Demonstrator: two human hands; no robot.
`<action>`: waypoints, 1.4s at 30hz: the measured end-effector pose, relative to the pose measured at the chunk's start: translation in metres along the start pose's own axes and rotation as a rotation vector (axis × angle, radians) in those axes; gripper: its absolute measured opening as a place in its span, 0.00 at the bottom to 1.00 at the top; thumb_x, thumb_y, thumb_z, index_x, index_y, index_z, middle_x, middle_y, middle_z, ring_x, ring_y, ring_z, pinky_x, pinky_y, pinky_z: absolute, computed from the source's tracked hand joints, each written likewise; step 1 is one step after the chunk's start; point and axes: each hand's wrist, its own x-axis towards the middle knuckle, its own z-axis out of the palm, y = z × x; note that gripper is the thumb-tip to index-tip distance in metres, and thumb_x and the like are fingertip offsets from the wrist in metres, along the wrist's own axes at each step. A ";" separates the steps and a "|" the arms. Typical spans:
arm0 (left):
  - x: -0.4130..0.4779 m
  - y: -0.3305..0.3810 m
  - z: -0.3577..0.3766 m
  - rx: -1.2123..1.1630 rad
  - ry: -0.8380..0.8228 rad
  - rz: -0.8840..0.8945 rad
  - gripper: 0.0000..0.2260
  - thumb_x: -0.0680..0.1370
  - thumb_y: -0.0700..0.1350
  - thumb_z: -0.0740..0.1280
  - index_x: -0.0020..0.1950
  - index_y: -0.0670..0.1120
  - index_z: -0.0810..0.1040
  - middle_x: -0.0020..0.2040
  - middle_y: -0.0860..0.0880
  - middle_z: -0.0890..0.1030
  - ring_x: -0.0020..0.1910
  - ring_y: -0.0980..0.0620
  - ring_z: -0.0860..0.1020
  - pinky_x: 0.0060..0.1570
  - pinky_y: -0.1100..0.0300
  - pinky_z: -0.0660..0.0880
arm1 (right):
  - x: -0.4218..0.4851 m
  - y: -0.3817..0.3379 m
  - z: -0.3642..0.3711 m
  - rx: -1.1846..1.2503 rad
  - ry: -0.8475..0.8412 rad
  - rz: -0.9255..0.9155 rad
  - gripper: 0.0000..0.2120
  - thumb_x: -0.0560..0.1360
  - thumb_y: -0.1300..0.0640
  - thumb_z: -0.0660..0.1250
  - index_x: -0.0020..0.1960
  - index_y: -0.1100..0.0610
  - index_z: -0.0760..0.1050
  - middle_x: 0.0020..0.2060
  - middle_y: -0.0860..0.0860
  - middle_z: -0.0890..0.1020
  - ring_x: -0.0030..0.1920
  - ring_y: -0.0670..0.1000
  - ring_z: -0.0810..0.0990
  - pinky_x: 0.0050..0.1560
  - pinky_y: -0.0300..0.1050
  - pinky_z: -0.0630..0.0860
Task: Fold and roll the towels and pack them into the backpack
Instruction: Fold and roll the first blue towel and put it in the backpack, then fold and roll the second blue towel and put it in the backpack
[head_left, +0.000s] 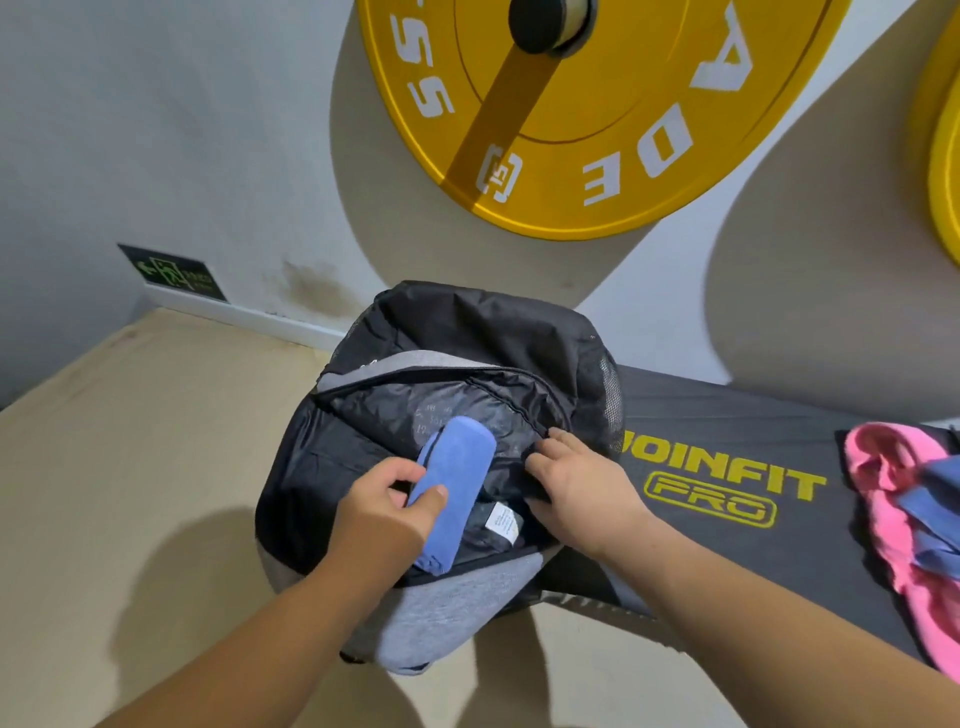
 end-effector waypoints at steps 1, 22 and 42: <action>-0.004 0.000 -0.003 -0.003 0.001 -0.006 0.06 0.75 0.46 0.74 0.43 0.56 0.80 0.38 0.34 0.79 0.33 0.46 0.76 0.36 0.53 0.74 | 0.003 0.000 -0.001 0.026 0.079 0.016 0.14 0.77 0.47 0.66 0.56 0.55 0.78 0.59 0.52 0.76 0.70 0.57 0.71 0.59 0.50 0.78; 0.030 0.041 0.111 -0.152 -0.026 -0.126 0.05 0.76 0.50 0.74 0.44 0.52 0.79 0.44 0.49 0.82 0.44 0.49 0.80 0.44 0.58 0.78 | 0.027 0.056 -0.033 0.833 0.086 0.316 0.09 0.75 0.53 0.72 0.54 0.44 0.84 0.49 0.38 0.85 0.56 0.43 0.82 0.60 0.41 0.74; 0.017 0.041 0.095 0.148 -0.177 0.035 0.20 0.82 0.44 0.67 0.74 0.47 0.75 0.68 0.48 0.79 0.66 0.52 0.77 0.69 0.55 0.73 | 0.004 0.050 -0.018 0.575 -0.007 0.272 0.21 0.81 0.61 0.63 0.74 0.51 0.73 0.77 0.51 0.68 0.78 0.52 0.63 0.76 0.42 0.58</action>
